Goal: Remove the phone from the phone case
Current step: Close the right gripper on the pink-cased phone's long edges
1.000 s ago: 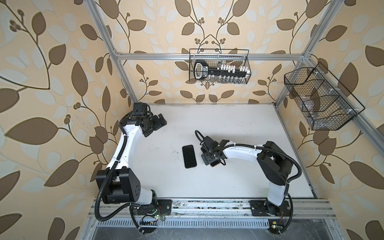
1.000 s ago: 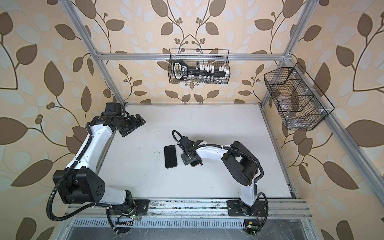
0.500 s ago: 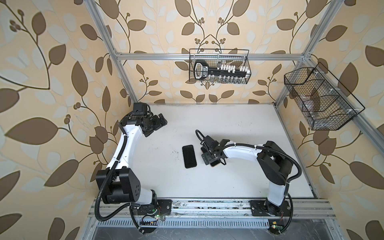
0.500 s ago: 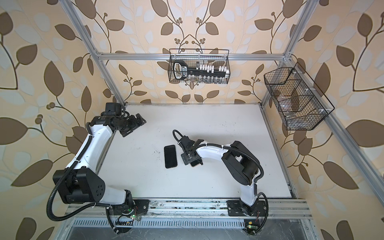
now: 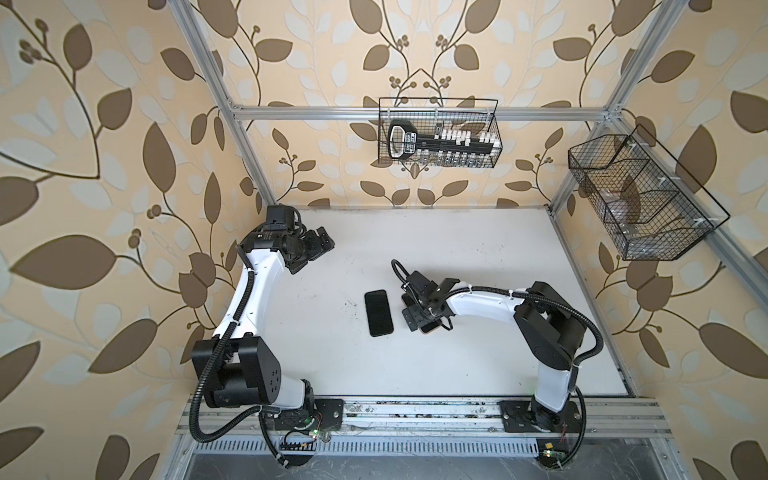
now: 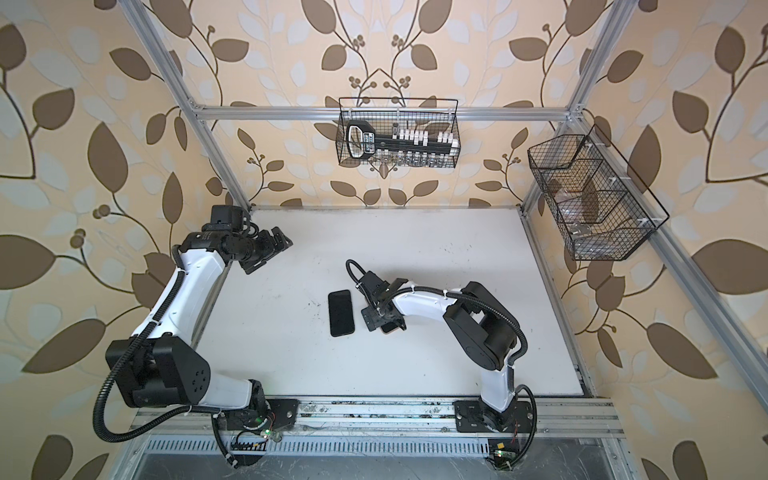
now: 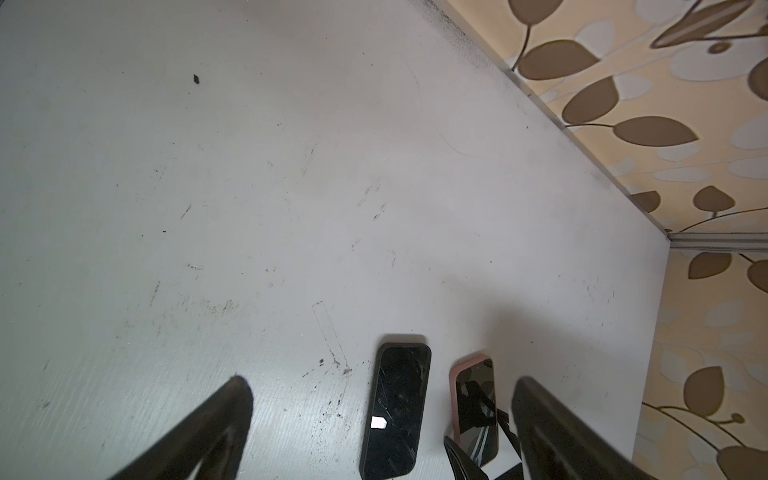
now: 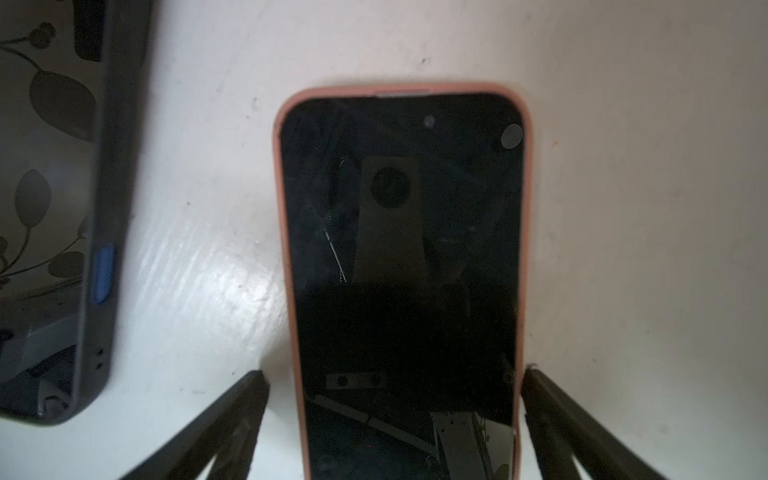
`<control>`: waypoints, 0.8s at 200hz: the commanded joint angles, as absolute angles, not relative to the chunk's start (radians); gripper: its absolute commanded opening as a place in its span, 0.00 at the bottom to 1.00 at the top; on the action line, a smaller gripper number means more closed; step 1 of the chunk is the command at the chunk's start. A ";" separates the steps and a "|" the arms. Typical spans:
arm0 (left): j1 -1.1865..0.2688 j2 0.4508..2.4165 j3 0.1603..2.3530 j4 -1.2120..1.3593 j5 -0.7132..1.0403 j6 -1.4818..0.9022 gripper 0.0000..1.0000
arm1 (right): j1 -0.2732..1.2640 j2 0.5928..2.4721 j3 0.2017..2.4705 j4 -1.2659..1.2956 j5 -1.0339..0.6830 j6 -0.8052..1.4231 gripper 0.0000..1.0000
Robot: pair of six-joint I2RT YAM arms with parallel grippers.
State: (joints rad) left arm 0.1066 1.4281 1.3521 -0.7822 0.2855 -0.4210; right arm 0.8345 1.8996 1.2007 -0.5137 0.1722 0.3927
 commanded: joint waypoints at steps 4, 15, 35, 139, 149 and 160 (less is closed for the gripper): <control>0.121 1.413 1.342 -0.773 0.301 -0.420 0.99 | 0.827 1.903 1.183 -0.547 0.129 0.394 0.96; 0.120 1.413 1.342 -0.773 0.299 -0.421 0.99 | 0.825 1.899 1.179 -0.543 0.115 0.392 0.94; 0.122 1.414 1.341 -0.773 0.301 -0.422 0.99 | 0.816 1.892 1.171 -0.542 0.096 0.389 0.92; 0.123 1.416 1.340 -0.773 0.302 -0.423 0.99 | 0.821 1.891 1.155 -0.567 0.145 0.360 0.84; 0.122 1.416 1.340 -0.773 0.302 -0.423 0.99 | 0.821 1.891 1.153 -0.565 0.138 0.356 0.82; 0.123 1.416 1.340 -0.773 0.302 -0.423 0.99 | 0.821 1.893 1.152 -0.566 0.142 0.356 0.82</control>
